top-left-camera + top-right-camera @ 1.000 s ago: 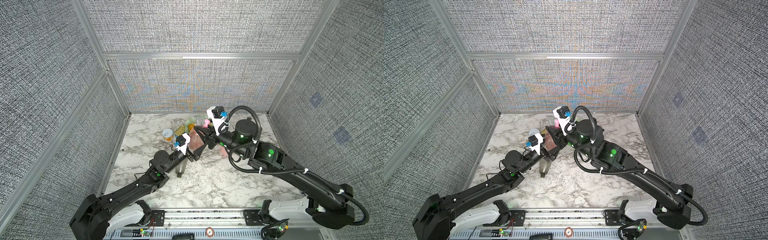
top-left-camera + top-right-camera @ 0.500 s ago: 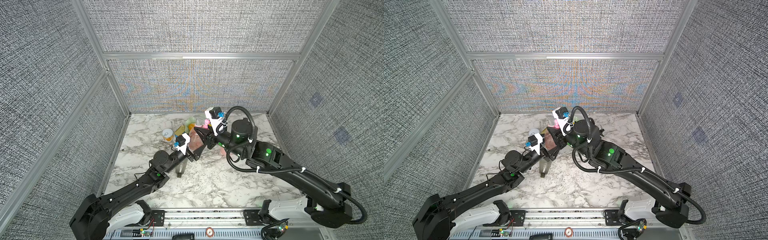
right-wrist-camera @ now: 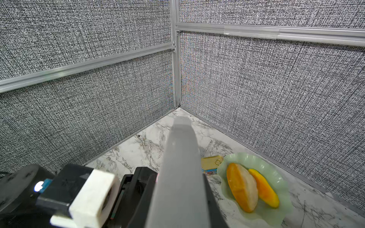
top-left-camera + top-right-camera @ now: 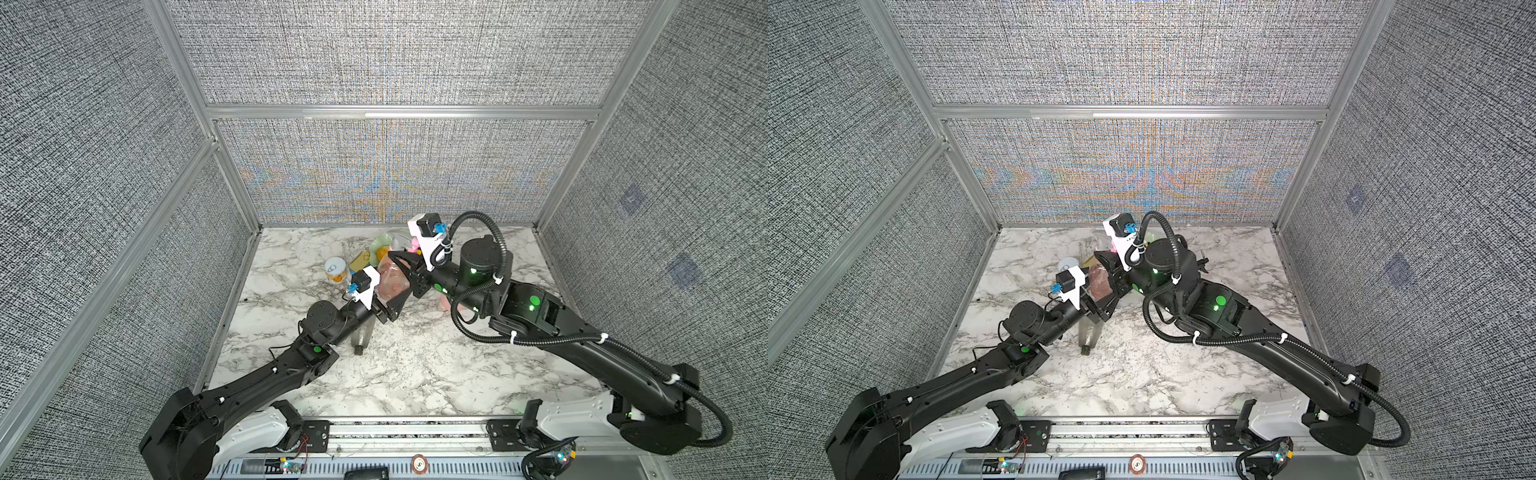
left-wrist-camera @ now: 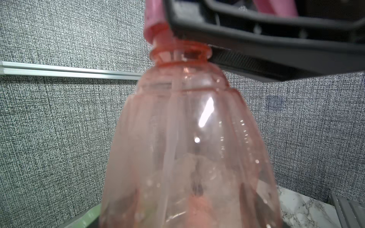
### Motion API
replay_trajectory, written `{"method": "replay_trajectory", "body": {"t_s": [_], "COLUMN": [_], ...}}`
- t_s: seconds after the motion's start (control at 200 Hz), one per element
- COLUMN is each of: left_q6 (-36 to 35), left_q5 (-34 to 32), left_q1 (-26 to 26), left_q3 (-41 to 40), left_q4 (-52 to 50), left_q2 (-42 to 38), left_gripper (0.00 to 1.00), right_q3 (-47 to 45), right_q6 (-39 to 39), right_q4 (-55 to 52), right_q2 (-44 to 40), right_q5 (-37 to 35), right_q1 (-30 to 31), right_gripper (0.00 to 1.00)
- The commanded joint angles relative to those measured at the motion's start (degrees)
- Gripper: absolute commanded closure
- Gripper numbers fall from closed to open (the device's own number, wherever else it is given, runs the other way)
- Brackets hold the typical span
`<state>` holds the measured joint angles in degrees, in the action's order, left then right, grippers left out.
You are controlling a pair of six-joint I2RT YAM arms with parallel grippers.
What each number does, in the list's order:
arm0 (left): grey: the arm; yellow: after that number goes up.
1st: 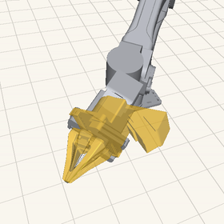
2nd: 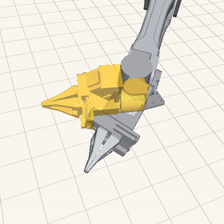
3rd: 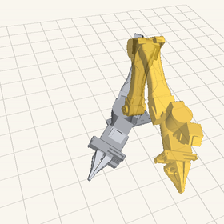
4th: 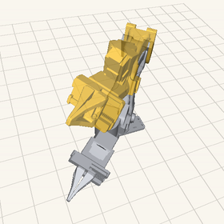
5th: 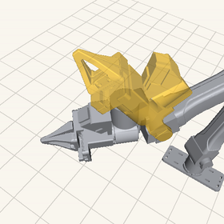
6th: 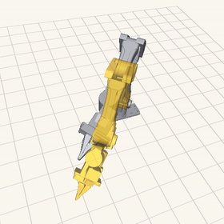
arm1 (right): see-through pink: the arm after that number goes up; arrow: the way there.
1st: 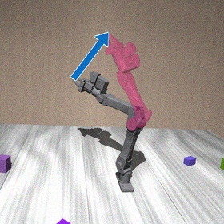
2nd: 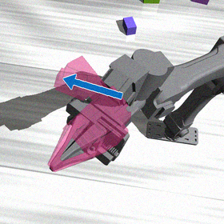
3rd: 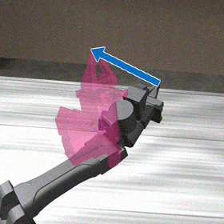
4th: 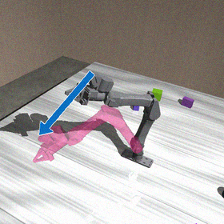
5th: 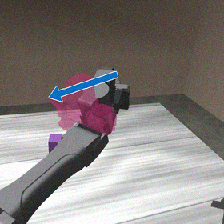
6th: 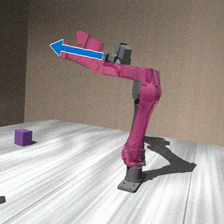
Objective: Attach spray nozzles to spray bottles
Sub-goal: Screw the spray nozzle on the spray bottle.
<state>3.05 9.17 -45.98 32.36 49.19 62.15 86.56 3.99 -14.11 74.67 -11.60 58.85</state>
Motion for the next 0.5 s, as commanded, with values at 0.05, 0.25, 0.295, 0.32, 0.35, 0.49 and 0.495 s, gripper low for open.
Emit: {"method": "replay_trajectory", "body": {"t_s": [0.05,0.25,0.295,0.32,0.35,0.49,0.495], "left_q6": [-0.2,-1.0,-1.4,-1.7,-1.9,-3.3,-3.4], "left_q5": [0.5,-2.0,-2.9,-3.6,-4.3,-6.6,-6.7], "left_q1": [0.0,0.0,0.0,0.0,0.0,0.0,0.0], "left_q3": [0.6,0.7,0.8,0.8,0.9,0.8,0.8], "left_q4": [1.5,1.3,1.1,1.0,0.9,1.9,1.9], "left_q2": [-0.3,-0.7,-0.7,-0.6,-0.5,-0.4,-0.4], "left_gripper": [0.26,0.26,0.26,0.26,0.26,0.26,0.27], "right_q3": [-0.5,-2.2,-2.1,-2.0,-2.0,-1.2,-1.2], "right_q6": [0.4,2.8,3.3,3.5,4.1,6.4,6.5], "right_q4": [-0.7,-0.6,-0.9,-1.0,-0.8,0.3,0.4], "right_q2": [0.7,1.8,2.5,2.9,3.5,7.4,7.5], "right_q5": [2.3,-1.0,-4.9,-6.7,-9.8,-26.2,-26.7], "right_q1": [0.2,0.7,1.5,2.0,2.7,7.0,7.1], "right_gripper": [0.89,0.91,0.92,0.92,0.93,0.94,0.94]}}
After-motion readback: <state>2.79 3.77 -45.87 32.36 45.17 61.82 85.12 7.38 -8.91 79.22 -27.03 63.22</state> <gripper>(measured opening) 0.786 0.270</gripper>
